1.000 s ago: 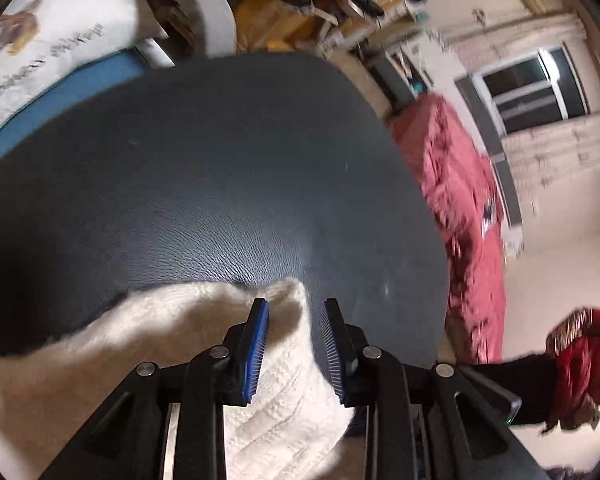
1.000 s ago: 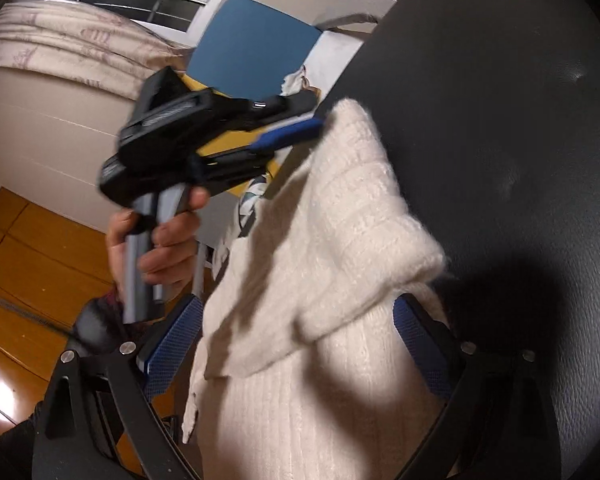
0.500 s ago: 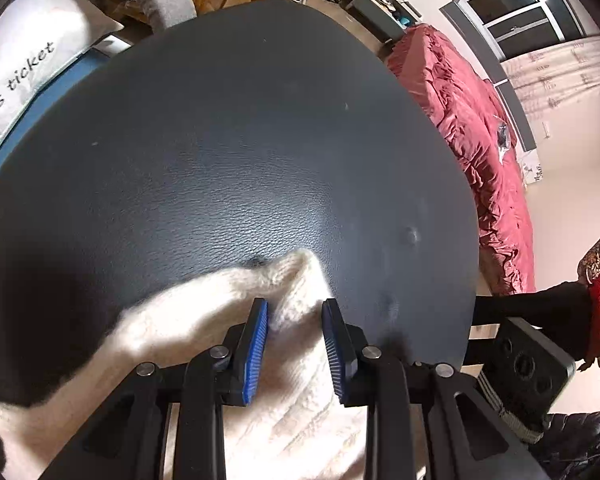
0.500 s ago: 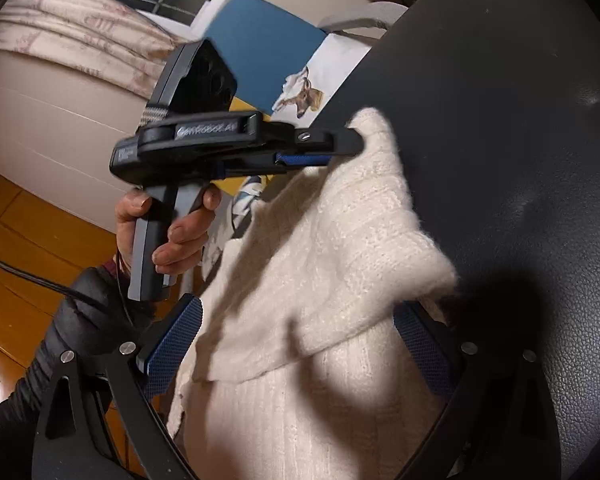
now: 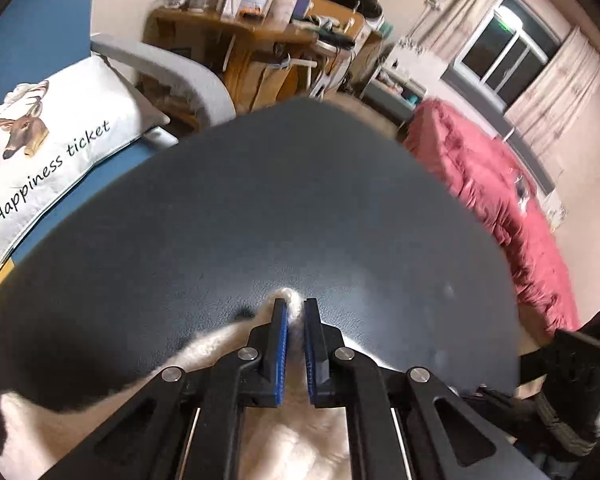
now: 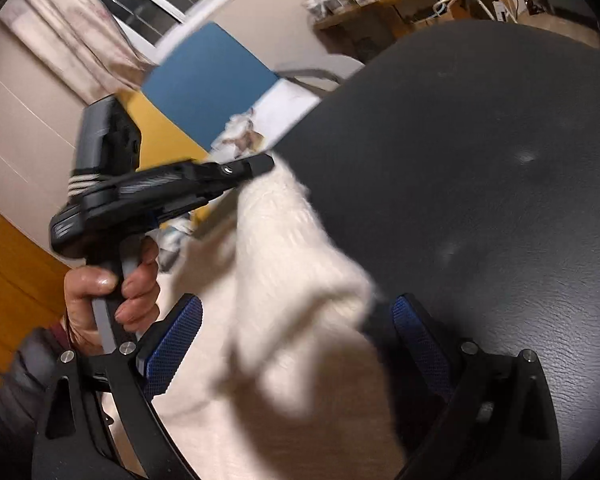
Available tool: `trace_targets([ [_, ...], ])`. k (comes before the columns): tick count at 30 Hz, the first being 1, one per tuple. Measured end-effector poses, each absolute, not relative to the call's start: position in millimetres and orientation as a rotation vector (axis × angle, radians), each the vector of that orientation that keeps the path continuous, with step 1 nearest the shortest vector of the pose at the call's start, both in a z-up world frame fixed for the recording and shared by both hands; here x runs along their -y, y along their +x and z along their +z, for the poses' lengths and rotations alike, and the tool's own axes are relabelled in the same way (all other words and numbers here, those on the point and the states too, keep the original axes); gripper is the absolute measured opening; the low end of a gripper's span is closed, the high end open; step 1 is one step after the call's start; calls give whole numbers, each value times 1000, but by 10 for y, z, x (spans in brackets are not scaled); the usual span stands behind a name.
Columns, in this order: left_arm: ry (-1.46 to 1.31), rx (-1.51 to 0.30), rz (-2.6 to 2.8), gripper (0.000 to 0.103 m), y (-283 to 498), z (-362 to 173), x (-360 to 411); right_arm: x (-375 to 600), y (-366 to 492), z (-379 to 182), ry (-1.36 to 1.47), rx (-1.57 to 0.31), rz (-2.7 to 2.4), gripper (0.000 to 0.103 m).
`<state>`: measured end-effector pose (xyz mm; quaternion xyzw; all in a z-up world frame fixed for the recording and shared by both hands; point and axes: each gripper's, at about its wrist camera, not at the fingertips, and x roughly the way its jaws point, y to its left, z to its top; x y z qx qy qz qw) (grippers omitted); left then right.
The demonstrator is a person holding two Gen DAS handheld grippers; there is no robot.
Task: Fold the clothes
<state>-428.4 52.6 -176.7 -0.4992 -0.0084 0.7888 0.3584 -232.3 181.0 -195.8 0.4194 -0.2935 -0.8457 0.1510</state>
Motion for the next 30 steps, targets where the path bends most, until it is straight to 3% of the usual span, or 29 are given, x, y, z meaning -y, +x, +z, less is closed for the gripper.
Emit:
trace_targets([
  [6,-1226,151,1968,10,-4222,-1634,-487,-2040,-2219,-1801,1150,739,-2309,98],
  [7,-1249,152,1965,10,-4243,-1652,-478,-2034,-2186,-1722,1124,628,-2343,98],
  [10,-1294,205,1967,12,-4275,-1710,-408,-1826,-2005,-1480,1017,-87,-2605,98],
  [13,-1290,321,1974,16,-4230,-1693,-217,-1728,-2012,-1566,1027,-387,-2606,98],
  [19,-1254,460,1976,19,-3888,-1660,214,-1489,-2240,-1731,1049,-579,-2607,98],
  [30,-1301,453,2102,15,-3243,-2120,677,-1304,-2535,-1571,972,-601,-2727,98],
])
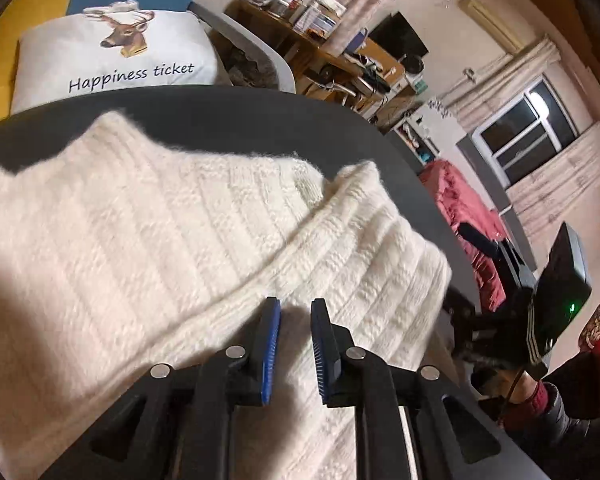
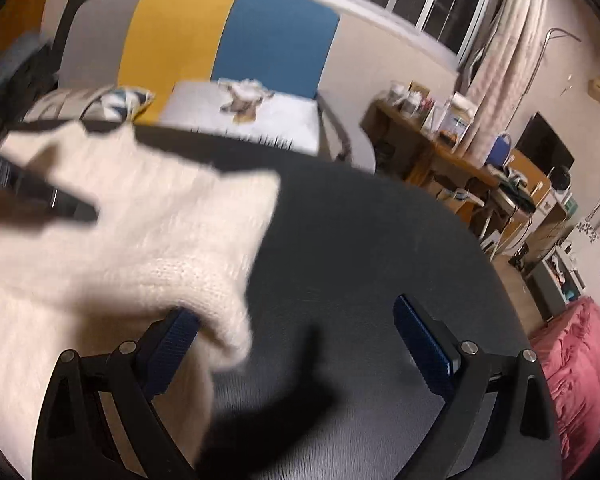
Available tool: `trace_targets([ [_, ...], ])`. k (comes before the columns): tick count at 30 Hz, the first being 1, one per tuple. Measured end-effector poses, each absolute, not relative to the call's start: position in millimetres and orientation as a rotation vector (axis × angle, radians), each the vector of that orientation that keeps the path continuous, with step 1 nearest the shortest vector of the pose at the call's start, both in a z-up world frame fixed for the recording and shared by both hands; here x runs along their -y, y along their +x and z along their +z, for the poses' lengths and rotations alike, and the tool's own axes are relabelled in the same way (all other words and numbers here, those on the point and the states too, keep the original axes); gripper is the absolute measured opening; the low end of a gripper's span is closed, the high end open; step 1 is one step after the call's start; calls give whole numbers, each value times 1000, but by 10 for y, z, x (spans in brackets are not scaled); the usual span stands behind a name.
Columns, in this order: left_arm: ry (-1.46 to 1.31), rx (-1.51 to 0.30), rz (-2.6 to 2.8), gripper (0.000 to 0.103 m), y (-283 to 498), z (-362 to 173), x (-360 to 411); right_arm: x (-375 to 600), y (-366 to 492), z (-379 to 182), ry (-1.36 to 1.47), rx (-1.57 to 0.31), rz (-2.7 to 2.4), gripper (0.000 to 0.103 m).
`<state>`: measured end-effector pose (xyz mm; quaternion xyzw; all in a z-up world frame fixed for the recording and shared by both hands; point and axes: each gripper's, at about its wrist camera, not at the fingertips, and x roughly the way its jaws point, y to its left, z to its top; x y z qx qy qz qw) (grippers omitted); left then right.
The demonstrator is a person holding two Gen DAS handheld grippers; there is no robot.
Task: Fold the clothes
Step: 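Press the folded sweater side flat with the right gripper open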
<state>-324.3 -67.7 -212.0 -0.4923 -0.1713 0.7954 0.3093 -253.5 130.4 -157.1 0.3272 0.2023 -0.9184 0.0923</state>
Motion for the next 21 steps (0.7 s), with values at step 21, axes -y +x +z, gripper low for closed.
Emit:
trace_targets([
  [21,-1270,56,2096,16,-3145,-1662,-82,-1759,-2164,-1124,1089,-440,-2741,98],
])
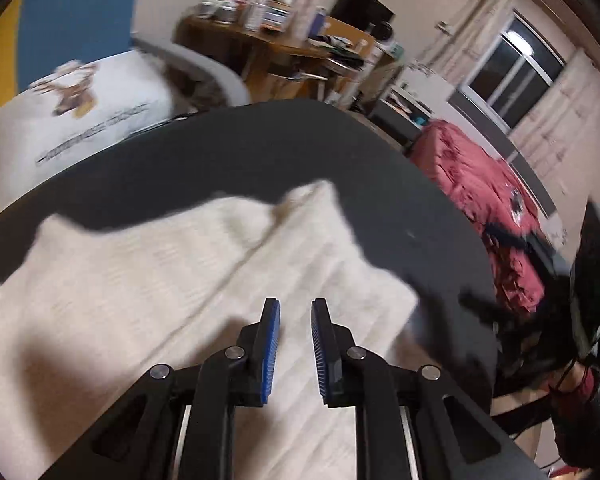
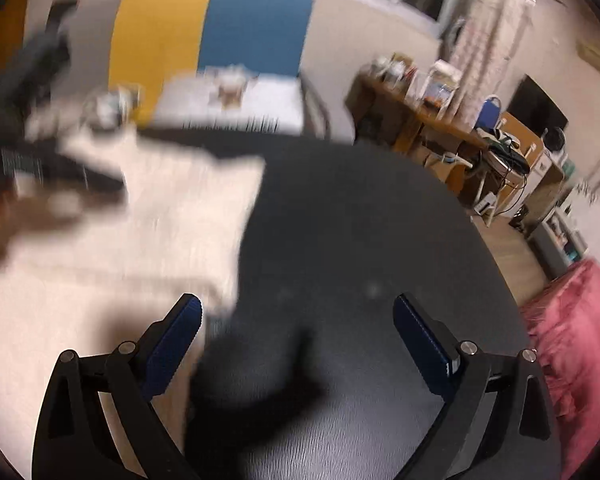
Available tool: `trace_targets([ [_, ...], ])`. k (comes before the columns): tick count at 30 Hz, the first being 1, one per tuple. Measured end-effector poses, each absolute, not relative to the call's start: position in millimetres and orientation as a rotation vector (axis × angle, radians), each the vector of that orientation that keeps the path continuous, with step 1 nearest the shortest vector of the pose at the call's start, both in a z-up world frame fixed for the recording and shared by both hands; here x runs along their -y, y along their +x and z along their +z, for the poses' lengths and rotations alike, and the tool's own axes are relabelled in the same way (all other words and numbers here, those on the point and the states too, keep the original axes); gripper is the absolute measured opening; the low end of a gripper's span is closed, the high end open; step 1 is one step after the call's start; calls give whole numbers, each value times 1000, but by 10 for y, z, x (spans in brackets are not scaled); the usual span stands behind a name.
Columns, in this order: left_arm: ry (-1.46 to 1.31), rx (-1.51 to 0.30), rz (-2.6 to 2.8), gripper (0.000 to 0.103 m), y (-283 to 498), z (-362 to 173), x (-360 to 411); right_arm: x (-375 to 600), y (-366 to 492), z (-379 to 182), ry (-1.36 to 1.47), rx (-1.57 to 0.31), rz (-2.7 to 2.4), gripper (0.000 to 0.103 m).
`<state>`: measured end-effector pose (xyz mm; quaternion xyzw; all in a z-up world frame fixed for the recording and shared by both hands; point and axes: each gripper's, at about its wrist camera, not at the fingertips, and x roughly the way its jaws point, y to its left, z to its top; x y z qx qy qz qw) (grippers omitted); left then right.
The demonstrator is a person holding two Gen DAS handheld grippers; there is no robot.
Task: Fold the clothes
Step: 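Press the folded sweater side flat with the right gripper open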
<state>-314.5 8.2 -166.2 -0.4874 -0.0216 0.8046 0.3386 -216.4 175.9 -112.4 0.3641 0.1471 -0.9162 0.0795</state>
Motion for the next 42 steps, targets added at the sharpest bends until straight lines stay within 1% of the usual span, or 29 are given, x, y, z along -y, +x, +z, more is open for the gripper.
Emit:
trace_targets([
  [2,-1343,-65,2063,16,-3120,-1781,-258,-1708,-2317,-1086,1032,-509,-2750,98],
  [4,-1354,-123,2057,16,-3065,-1871,-275,-1626,-2513,-1163,1053,-560,-2713,98],
  [6,-1351,-92,2068,17,-3054,-1854,-178,-1487,-2634,-1331,1112,-598,-2581,98],
  [9,-1316,10,2121,16,-3164,-1685,4,-1233,-2506,-1652,1267,-804,-2268,98],
  [10,-1293,53,2135,16,-3226,-1622,52,-1238,-2423,-1646,1253,-826,-2277,98],
  [11,-1285,102,2133,17,-3311,-1576,82,-1262,-2369,-1620,1245,-804,-2286,98],
  [13,-1280,209,2102,22,-3553,-1490,113,-1367,-2354,-1504,1241,-619,-2301,98],
  [15,-1322,278,2017,23,-3777,-1510,98,-1475,-2361,-1410,1242,-414,-2286,98],
  [16,-1349,294,1984,24,-3870,-1525,67,-1533,-2413,-1411,1259,-272,-2229,98],
  [21,-1447,275,1824,24,-4079,-1637,-195,-1828,-2669,-1437,1287,387,-1880,98],
  [24,-1426,226,1843,24,-4067,-1617,-261,-2048,-2743,-1640,1261,786,-1655,98],
  [25,-1425,236,1849,24,-4062,-1614,-239,-2105,-2749,-1702,1241,895,-1596,98],
  [26,-1433,284,1849,24,-4059,-1619,-161,-2137,-2731,-1751,1217,971,-1578,98],
  [29,-1387,407,1913,24,-3889,-1518,258,-2131,-2747,-1876,1198,1097,-1593,98],
  [31,-1352,515,1968,25,-3613,-1410,739,-2091,-2769,-1946,1205,1145,-1626,98],
  [33,-1329,625,2031,25,-3328,-1346,1343,-1970,-2790,-1953,1251,1109,-1703,98],
  [36,-1347,812,2131,29,-2766,-1356,2285,-1823,-2810,-1902,1235,1079,-1760,98],
  [39,-1446,948,2200,29,-2259,-1569,2916,-1689,-2838,-1922,1261,1075,-1798,98],
  [42,-1492,1082,2203,30,-1846,-1816,3279,-1659,-2806,-1920,1276,1074,-1842,98],
])
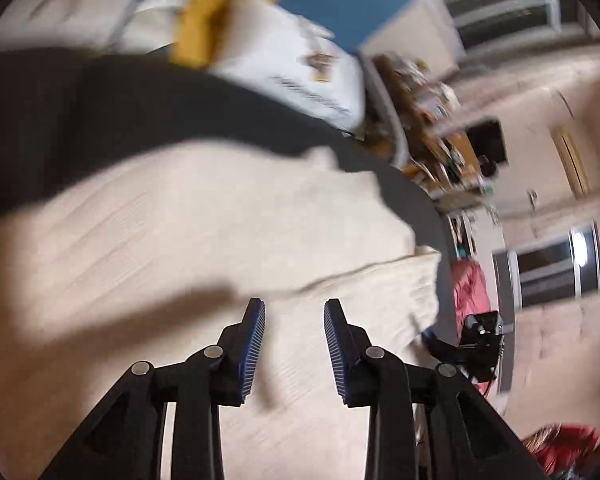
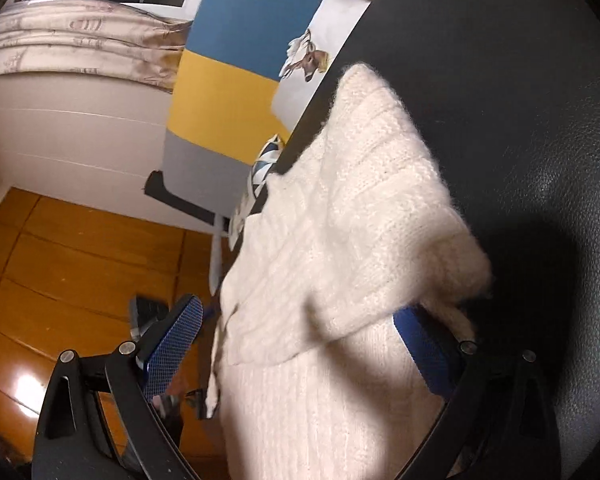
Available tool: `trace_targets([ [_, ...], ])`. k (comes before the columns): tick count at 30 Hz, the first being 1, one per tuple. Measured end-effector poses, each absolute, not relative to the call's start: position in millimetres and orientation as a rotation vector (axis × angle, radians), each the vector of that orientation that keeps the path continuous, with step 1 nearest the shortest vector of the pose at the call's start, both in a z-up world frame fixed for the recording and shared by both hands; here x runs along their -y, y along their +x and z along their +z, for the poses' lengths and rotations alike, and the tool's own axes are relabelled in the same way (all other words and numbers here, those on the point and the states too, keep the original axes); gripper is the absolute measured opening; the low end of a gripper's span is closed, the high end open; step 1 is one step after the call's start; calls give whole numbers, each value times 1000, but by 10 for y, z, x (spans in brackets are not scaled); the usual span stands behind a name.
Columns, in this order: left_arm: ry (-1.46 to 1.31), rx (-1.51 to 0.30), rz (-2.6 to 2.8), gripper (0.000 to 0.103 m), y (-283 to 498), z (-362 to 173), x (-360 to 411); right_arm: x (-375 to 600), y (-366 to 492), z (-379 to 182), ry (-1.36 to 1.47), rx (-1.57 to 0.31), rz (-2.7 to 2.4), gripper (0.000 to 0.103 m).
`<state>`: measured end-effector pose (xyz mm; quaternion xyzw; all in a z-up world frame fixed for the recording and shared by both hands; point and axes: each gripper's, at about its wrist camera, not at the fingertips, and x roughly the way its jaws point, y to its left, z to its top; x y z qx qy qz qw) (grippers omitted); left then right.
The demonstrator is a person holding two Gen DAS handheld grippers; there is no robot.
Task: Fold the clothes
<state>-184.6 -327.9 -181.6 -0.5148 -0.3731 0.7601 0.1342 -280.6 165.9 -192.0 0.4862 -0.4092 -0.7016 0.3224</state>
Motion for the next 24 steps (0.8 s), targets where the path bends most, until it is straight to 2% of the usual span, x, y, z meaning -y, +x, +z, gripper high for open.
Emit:
trace_targets([
  [3,-1488,1150,2127,34,-1686,-2000,3311,-1707,-2738,-1923,1288,1090,-1876,98],
  [8,-1461,1164,2085,38,-1778,-2074,3131,-1690,-2663,-1930,1297,1131,-1911,99],
  [12,-1468,1105,2100,39,-1870,-2062,2912,-1657,-2624,-1905,1294,1129,-1928,99],
  [14,-1474,1049,2148,35,-1904,-2001,2781,-1623,-2619,-1883,1280,1130,-1934,99],
  [15,-1470,999,2199,7,-1914,-1954,2715,-1613,-2612,-1880,1278,1126,-1940,99],
  [17,-1415,909,2307,5,-1906,-1807,2621,-1590,-2609,-1872,1289,1109,-1949,99],
  [20,-1206,897,2382,5,-1815,-1449,2627,-1617,-2565,-1833,1268,1095,-1961,99],
  [24,-1134,876,2467,5,-1741,-1180,2767,-1702,-2477,-1862,1226,1158,-1913,99],
])
